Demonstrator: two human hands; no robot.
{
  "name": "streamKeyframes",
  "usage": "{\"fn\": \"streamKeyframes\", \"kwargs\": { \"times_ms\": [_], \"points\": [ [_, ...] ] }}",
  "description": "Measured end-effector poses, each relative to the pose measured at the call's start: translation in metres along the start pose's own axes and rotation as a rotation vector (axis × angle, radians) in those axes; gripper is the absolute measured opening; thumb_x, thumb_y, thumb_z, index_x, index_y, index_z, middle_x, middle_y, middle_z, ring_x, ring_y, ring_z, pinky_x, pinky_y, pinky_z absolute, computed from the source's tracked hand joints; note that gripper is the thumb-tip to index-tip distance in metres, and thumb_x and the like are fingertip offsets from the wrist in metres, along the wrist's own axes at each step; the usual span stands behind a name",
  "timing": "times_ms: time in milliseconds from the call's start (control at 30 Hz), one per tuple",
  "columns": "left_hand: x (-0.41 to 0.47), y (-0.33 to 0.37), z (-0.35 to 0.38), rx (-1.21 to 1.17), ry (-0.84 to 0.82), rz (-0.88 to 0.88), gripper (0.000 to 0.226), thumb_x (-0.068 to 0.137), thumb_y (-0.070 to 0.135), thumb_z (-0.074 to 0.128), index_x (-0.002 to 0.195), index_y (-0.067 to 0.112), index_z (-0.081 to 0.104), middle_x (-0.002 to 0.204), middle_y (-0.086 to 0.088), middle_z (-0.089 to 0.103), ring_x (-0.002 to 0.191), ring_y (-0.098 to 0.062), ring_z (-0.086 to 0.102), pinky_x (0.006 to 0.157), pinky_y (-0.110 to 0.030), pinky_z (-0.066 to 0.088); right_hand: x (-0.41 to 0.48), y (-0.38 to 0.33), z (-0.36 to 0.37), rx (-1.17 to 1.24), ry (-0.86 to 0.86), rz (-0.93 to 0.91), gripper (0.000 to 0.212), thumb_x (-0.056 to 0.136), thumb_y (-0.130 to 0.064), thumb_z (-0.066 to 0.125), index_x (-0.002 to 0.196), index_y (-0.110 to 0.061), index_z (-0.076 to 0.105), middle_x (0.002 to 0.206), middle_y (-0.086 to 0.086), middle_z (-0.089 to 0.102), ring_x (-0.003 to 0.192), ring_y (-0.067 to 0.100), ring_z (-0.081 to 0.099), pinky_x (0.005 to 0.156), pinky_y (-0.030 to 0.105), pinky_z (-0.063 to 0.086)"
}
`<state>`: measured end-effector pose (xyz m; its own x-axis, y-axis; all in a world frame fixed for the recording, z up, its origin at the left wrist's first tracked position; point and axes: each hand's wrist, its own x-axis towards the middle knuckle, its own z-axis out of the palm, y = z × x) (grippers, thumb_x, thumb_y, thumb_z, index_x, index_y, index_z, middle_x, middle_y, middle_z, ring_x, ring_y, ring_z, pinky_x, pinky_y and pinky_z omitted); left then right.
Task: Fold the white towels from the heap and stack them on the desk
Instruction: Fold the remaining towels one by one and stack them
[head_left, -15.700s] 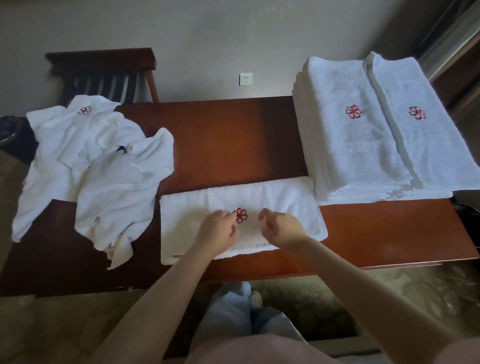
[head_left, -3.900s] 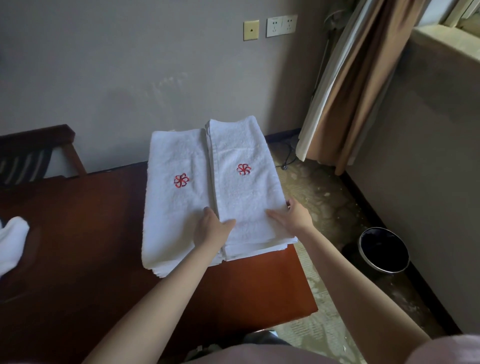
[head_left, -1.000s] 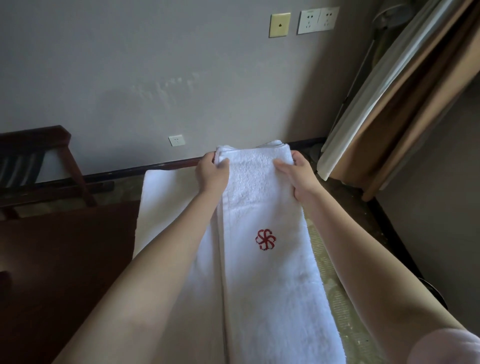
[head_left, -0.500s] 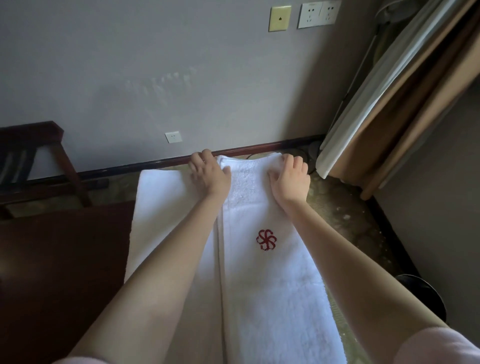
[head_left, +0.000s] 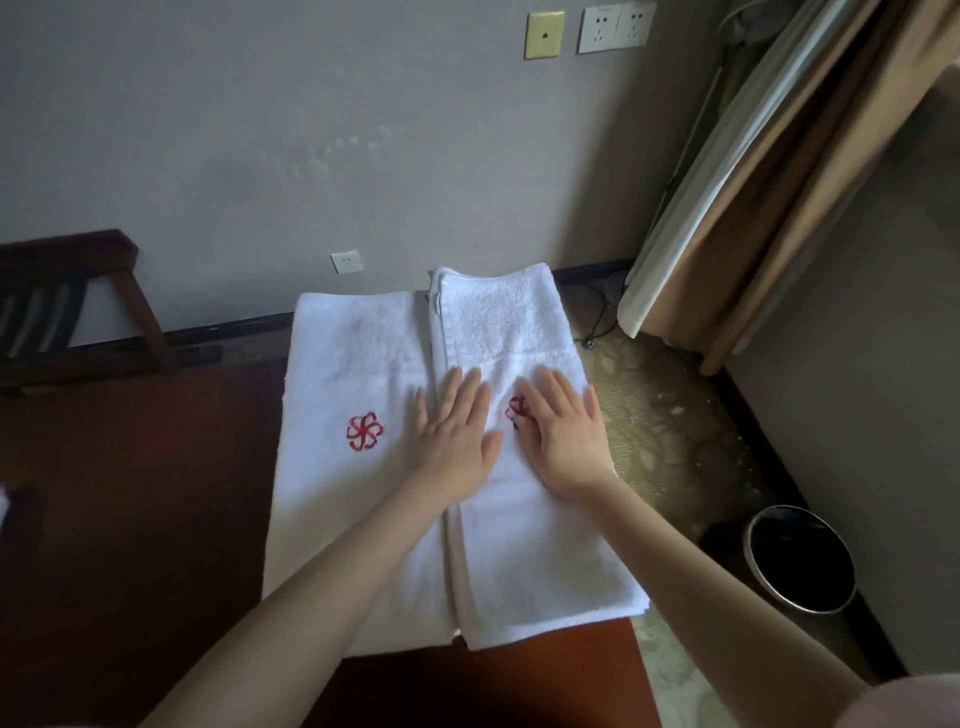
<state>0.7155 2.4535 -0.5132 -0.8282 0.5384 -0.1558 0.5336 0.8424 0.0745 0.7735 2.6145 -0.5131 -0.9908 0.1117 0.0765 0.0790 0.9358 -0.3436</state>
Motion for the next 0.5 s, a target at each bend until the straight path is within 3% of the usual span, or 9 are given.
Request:
{"fn": "streamKeyframes", "kwargs": {
  "times_ms": [67,200,367,500],
  "points": [
    [-0.035,0.006,0.007,0.008,0.018,0.023,0.066,0.097,0.049,0.024,0.154,0.017,0.011,0.161,0.002,-0.006,0.147,-0.018,-0.012,0.115,-0.055,-0.002,-0.033,-0.001,0.001,0.015,0.004,0.033,0.050,0.101,-0.036,0.038,0.148,-0.020,0.036,0.156,0.008,0.028,0.146,0.025,0.020,0.114,0.050,0.014],
    [-0.095,0.020,0.014,0.070,0.149,0.113,0.067,0.087,0.049,0.034,0.139,0.009,0.050,0.151,-0.006,0.038,0.139,-0.027,0.035,0.104,-0.061,0.035,-0.090,0.000,0.003,0.001,-0.011,0.025,0.051,0.101,-0.034,0.040,0.149,-0.020,0.034,0.158,0.007,0.025,0.147,0.025,0.017,0.114,0.053,0.016],
    [-0.131,0.025,0.014,0.139,0.150,0.150,0.064,0.086,0.048,0.036,0.135,0.012,0.055,0.147,-0.005,0.044,0.136,-0.026,0.041,0.102,-0.059,0.039,-0.122,-0.007,-0.002,0.011,-0.002,0.025,0.048,0.098,-0.028,0.048,0.144,-0.015,0.043,0.154,0.010,0.033,0.144,0.030,0.026,0.111,0.055,0.025],
    [-0.153,0.026,0.019,0.204,0.132,0.308,0.072,0.082,0.059,0.045,0.137,0.012,0.053,0.148,-0.004,0.043,0.136,-0.026,0.040,0.100,-0.061,0.040,-0.143,-0.009,-0.001,-0.028,-0.014,0.019,0.048,0.098,-0.029,0.050,0.144,-0.015,0.044,0.153,0.012,0.035,0.142,0.032,0.030,0.109,0.055,0.026]
  ]
}}
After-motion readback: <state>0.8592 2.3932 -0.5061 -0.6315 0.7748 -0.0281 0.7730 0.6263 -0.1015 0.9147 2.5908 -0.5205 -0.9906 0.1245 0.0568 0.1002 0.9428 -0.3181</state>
